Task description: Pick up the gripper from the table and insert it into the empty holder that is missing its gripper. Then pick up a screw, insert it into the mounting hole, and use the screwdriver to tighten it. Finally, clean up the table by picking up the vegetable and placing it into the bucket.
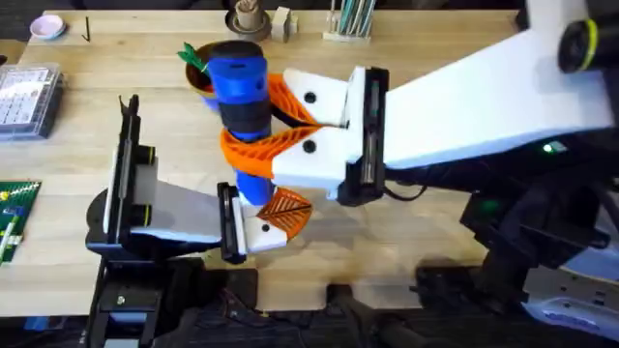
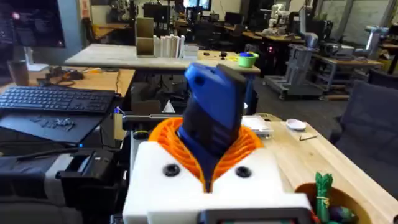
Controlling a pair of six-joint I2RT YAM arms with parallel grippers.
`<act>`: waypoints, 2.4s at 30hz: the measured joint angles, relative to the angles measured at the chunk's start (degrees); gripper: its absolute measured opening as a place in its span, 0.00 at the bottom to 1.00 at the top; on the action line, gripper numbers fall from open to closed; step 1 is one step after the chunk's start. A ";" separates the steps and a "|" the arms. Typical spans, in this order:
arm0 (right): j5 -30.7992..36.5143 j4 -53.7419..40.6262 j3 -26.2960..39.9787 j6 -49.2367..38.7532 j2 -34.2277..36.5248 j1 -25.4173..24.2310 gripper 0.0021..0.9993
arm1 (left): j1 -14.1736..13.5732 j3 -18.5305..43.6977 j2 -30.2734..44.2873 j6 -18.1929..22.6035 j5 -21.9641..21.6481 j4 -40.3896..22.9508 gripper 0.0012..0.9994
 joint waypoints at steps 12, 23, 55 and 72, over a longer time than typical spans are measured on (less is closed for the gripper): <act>-0.03 1.25 0.00 0.02 0.01 0.00 0.02 | -0.02 0.00 -0.01 -0.17 -0.02 0.02 0.00; -0.04 6.11 0.00 -0.11 -4.67 -2.69 0.02 | -0.02 0.00 0.00 -0.17 0.00 0.02 0.00; 11.33 -44.54 13.27 -49.67 15.99 -47.44 0.02 | -0.02 0.00 0.01 -0.17 -0.02 0.02 0.00; 23.36 -38.73 19.12 -74.75 40.02 -39.48 0.02 | -0.02 0.00 -0.01 -0.17 -0.04 0.02 0.00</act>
